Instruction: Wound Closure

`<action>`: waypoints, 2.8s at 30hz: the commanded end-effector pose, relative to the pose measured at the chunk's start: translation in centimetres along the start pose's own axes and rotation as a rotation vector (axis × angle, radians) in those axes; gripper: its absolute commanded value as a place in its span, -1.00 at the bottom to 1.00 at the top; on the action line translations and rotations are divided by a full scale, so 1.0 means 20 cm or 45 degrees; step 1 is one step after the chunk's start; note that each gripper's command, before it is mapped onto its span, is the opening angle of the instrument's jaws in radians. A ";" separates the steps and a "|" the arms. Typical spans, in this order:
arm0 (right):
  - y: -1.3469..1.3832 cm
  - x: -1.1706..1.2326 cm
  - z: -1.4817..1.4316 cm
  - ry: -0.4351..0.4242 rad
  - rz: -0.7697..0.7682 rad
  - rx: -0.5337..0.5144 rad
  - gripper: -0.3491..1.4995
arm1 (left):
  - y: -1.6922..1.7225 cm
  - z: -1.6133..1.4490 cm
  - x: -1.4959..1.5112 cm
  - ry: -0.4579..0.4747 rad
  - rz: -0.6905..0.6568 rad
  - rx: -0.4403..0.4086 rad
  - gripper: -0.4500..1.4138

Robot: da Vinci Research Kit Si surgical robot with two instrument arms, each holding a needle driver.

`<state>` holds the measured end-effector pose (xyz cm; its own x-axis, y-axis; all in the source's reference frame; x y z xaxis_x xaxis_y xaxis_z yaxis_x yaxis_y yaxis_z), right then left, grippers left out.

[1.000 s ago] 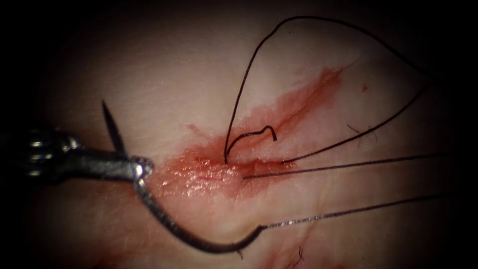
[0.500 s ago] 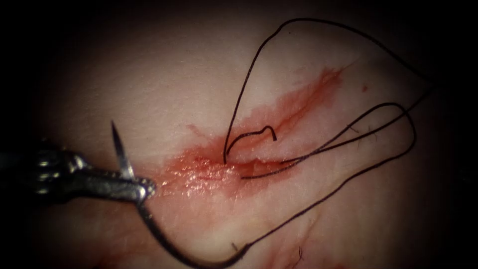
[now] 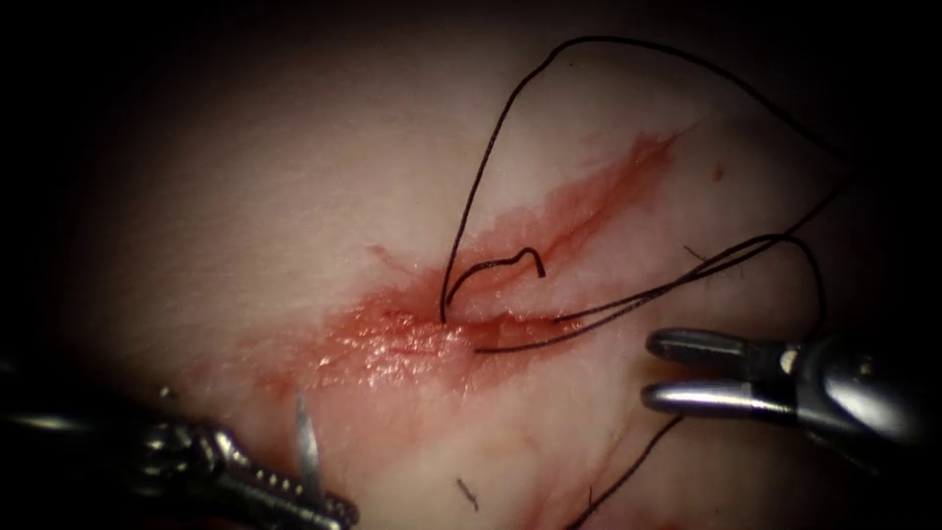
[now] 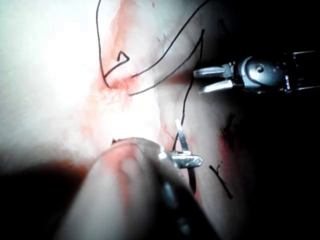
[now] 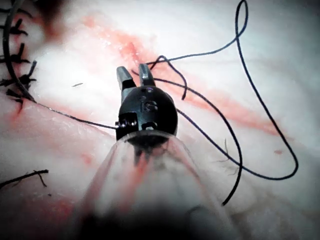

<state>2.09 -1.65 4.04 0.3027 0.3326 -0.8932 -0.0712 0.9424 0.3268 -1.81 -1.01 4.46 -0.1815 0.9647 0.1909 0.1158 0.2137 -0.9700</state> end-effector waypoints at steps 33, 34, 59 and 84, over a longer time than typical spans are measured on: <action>0.000 0.005 0.032 -0.708 -1.112 -0.291 0.35 | -0.007 0.003 0.001 -0.015 -0.008 -0.003 -1.00; 0.000 0.004 0.033 -0.733 -1.125 -0.284 0.36 | -0.006 0.003 0.001 -0.011 -0.009 -0.002 -1.00; 0.017 0.001 -0.001 -0.937 -0.930 -0.318 -1.00 | -0.004 0.003 0.002 -0.007 -0.014 -0.003 -1.00; 0.056 -0.052 -0.096 -1.350 -0.584 -0.424 -1.00 | -0.004 0.002 0.002 -0.009 -0.016 -0.004 -1.00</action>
<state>-0.21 -0.91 4.71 0.9852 -0.0823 -0.1502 0.0538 0.9814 -0.1845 -1.82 -0.98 4.48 -0.1897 0.9608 0.2024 0.1165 0.2267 -0.9670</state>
